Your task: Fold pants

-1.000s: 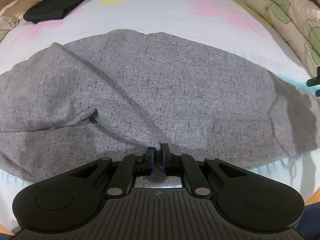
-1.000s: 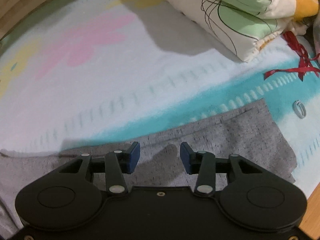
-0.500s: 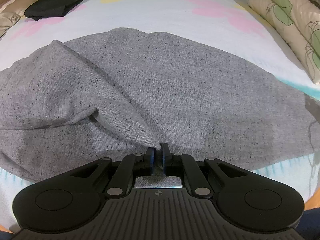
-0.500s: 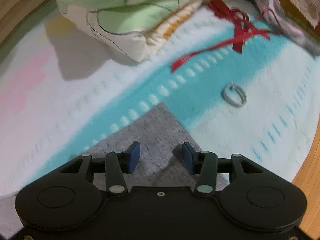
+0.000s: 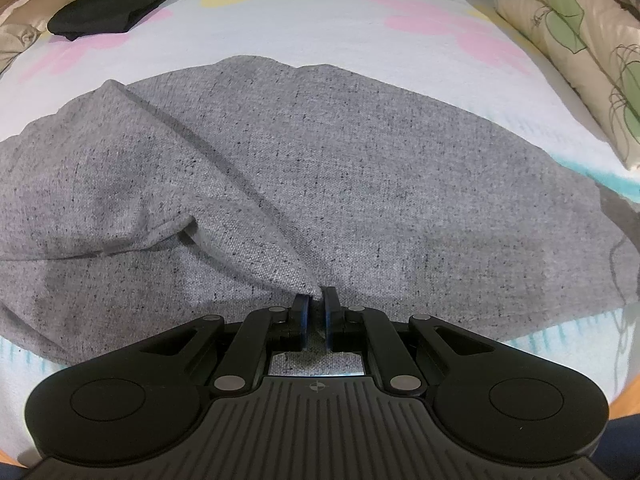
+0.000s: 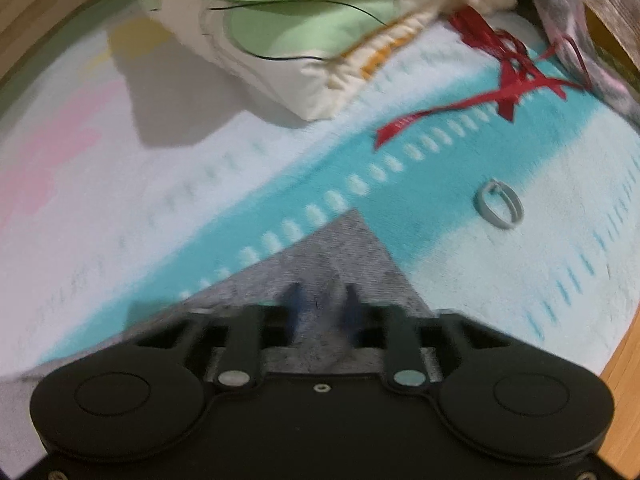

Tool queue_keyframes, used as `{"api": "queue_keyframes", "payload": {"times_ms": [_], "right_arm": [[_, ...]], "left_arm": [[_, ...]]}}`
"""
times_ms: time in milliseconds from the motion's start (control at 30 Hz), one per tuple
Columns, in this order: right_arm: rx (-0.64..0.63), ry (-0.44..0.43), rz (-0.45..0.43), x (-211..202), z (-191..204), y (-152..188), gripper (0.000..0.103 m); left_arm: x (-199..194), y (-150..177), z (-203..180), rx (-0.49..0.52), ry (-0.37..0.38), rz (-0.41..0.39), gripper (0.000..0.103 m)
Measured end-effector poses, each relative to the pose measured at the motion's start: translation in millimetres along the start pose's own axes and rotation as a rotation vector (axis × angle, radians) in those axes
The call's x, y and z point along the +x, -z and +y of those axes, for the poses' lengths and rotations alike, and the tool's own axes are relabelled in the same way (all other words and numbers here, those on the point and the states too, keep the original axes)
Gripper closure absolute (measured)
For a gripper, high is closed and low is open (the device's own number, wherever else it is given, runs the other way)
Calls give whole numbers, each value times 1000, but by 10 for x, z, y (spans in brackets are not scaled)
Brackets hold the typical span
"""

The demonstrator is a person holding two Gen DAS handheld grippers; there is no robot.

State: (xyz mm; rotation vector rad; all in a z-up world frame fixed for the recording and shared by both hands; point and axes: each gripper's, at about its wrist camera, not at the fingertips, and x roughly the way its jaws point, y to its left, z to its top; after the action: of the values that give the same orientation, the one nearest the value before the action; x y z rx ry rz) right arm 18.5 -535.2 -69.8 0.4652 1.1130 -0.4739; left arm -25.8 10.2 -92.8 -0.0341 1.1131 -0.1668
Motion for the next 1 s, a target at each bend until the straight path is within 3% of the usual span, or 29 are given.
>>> {"api": "queue_keyframes", "payload": {"times_ms": [100, 200, 267, 333, 467, 567, 633, 667, 700, 800, 1000], "right_arm": [[-65, 16, -45, -124, 136, 23, 93], [-72, -15, -148, -387, 183, -13, 94], [-11, -46, -225, -560, 109, -83, 95], [73, -56, -243, -577, 7, -161, 95], [132, 10, -120, -237, -68, -210, 95], [87, 72, -47, 0, -53, -137, 94], [64, 95, -61, -17, -53, -119, 90], [66, 102, -63, -54, -78, -135, 75], [82, 96, -68, -98, -120, -154, 68], [150, 73, -98, -263, -319, -127, 66], [165, -5, 45, -315, -616, 83, 66]], "left_arm": [[-83, 13, -5, 5, -7, -36, 96], [-271, 3, -42, 35, -22, -142, 96], [-339, 0, -73, 55, -16, -182, 95], [-273, 7, -85, 57, -6, -145, 95], [-66, 52, -24, 37, -7, -35, 93], [-99, 51, -10, 47, -6, -44, 93], [-107, 49, -19, 42, -8, -44, 93], [-106, 49, -14, 40, -8, -41, 93], [-105, 45, -20, 41, -10, -41, 93], [-117, 86, -64, 46, -12, -43, 93], [-70, 54, -24, 22, 4, -32, 93]]}}
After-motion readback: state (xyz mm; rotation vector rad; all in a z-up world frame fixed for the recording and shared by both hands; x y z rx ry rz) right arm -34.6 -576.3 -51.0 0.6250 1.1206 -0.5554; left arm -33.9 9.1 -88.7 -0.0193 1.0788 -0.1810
